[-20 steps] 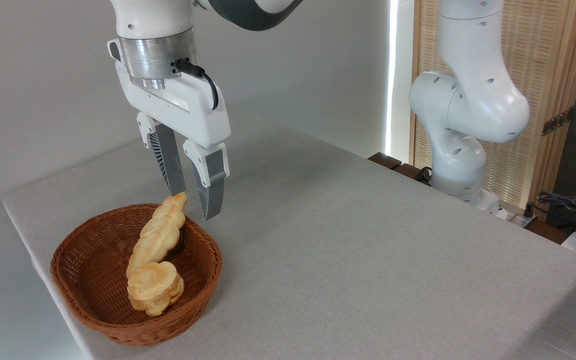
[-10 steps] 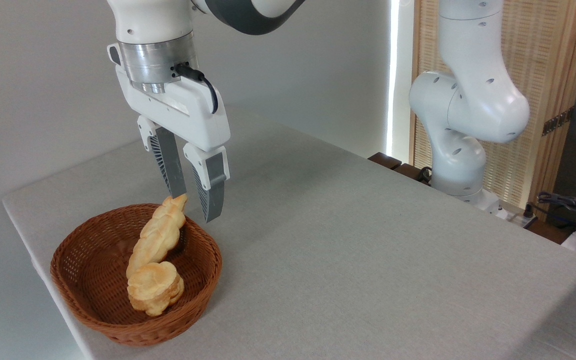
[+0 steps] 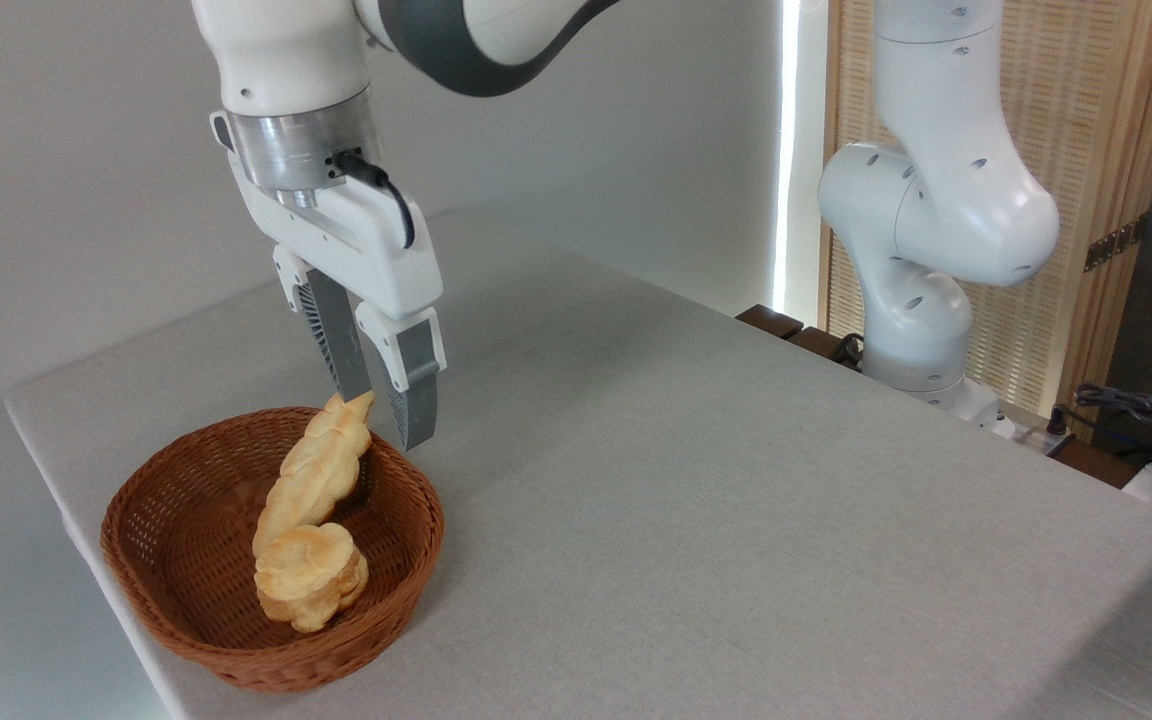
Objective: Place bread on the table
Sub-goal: 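Lower the gripper into the basket and close it on the twisted roll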
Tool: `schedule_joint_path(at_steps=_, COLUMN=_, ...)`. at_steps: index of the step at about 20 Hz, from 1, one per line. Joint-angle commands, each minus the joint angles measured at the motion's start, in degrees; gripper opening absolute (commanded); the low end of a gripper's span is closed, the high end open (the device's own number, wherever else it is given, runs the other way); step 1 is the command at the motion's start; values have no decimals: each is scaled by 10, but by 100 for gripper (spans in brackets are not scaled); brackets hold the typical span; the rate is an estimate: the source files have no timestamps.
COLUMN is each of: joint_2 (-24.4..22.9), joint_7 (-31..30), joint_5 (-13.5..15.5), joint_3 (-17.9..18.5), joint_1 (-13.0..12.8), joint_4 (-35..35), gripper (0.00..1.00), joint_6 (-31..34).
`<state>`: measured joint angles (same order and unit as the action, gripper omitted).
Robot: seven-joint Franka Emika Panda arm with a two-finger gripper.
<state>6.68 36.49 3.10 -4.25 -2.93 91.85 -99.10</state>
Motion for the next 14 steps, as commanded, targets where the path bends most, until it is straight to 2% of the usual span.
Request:
schedule_joint_path(at_steps=1, joint_2=22, joint_7=4, joint_5=9, joint_3=-18, joint_1=1, joint_4=-7, gripper=100, joint_6=8)
schedule_joint_path(at_steps=4, joint_2=40, joint_7=2, joint_5=32, joint_3=-37, joint_1=1, joint_4=-6, gripper=100, joint_6=-22)
schedule_joint_path(at_steps=9, joint_2=68, joint_7=-36, joint_5=88, joint_3=-39, joint_1=1, joint_4=-7, gripper=100, joint_6=-76)
schedule_joint_path(at_steps=14, joint_2=102, joint_7=-56, joint_5=68, joint_3=-45, joint_1=-24, joint_4=-8, gripper=100, joint_6=-98)
